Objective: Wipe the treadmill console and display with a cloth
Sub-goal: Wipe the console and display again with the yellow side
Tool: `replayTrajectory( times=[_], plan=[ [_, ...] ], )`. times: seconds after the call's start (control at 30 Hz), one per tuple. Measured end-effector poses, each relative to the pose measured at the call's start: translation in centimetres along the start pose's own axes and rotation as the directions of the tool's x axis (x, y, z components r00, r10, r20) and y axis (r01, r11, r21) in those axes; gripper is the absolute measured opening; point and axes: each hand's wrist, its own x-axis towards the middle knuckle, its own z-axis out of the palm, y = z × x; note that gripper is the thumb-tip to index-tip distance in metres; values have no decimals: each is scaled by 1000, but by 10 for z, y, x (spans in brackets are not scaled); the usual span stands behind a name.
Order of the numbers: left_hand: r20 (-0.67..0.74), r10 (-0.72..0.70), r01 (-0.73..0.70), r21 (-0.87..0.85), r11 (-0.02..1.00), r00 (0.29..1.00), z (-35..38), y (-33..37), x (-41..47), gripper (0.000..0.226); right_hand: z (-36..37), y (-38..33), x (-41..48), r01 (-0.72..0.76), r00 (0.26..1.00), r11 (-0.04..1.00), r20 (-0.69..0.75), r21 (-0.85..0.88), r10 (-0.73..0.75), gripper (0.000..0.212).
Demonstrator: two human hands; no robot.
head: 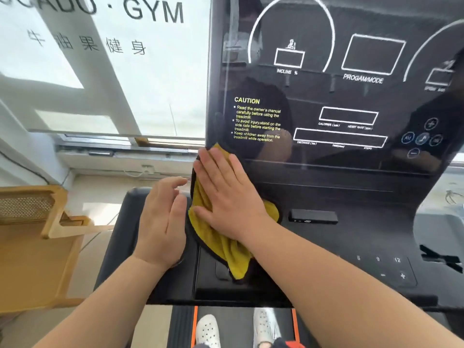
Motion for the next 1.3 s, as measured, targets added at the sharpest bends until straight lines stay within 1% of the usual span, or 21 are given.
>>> replayTrajectory(
  times=[0.1, 0.17, 0.23, 0.33, 0.43, 0.5, 0.57, 0.63, 0.7, 0.77, 0.83, 0.9, 0.97, 1.07, 1.13, 1.17, 1.23, 1.3],
  plan=[
    [-20, 15, -15, -44, 999, 1000, 2, 11, 18, 35, -23, 23, 29, -114, 983, 993, -147, -15, 111, 94],
    [-36, 21, -23, -51, 998, 999, 5, 18, 31, 39, -36, 44, 40, -199, 952, 980, -235, 2, 194, 100],
    [-42, 41, -43, -65, 997, 998, 10, 27, 46, 42, -42, 66, 40, -276, 914, 960, -294, 56, 280, 106],
    [-43, 86, -90, -111, 990, 995, 20, 40, 67, 42, -36, 96, 17, -377, 870, 923, -313, 72, 380, 115],
    [-51, 66, -74, -178, 981, 996, 27, 50, 83, 53, -28, 125, -10, -487, 810, 867, -315, 105, 494, 125],
    [-79, 47, -65, -233, 970, 996, 29, 53, 89, 53, -33, 144, -15, -559, 758, 817, -311, 142, 573, 129],
    [-99, 22, -48, -260, 964, 995, 30, 53, 93, 55, -46, 160, -5, -587, 729, 796, -329, 151, 600, 130],
    [-94, 25, -49, -261, 964, 995, 29, 53, 93, 57, -66, 169, 15, -575, 718, 805, -379, 149, 583, 129],
    [-77, 4, -26, -279, 960, 997, 28, 55, 92, 59, -89, 171, 41, -534, 731, 833, -418, 143, 540, 130],
    [-38, -19, 6, -321, 947, 999, 23, 56, 91, 60, -109, 166, 67, -476, 765, 873, -440, 105, 471, 134],
    [-1, -49, 45, -372, 927, 999, 16, 57, 94, 61, -122, 158, 86, -390, 823, 920, -438, 27, 362, 136],
    [-10, -58, 50, -385, 922, 998, 10, 58, 99, 65, -126, 147, 97, -277, 881, 960, -413, -51, 232, 132],
    [-26, -49, 35, -382, 924, 998, 8, 59, 102, 68, -118, 135, 97, -151, 921, 982, -377, -114, 98, 123],
    [-28, -33, 19, -399, 917, 999, 10, 62, 105, 58, -84, 116, 74, 34, 954, 981, -285, -189, -88, 111],
    [-13, -24, 17, -394, 919, 1000, 14, 62, 105, 57, -55, 109, 48, 119, 959, 966, -227, -231, -172, 105],
    [-6, -19, 16, -388, 922, 1000, 17, 61, 105, 58, -42, 110, 35, 137, 956, 959, -220, -248, -194, 103],
    [1, -2, 2, -382, 924, 1000, 21, 62, 104, 60, -25, 124, 13, 129, 949, 957, -246, -262, -195, 101],
    [8, -7, 10, -398, 917, 1000, 24, 63, 104, 63, -23, 147, -2, 57, 940, 971, -316, -233, -131, 102]
  ],
)
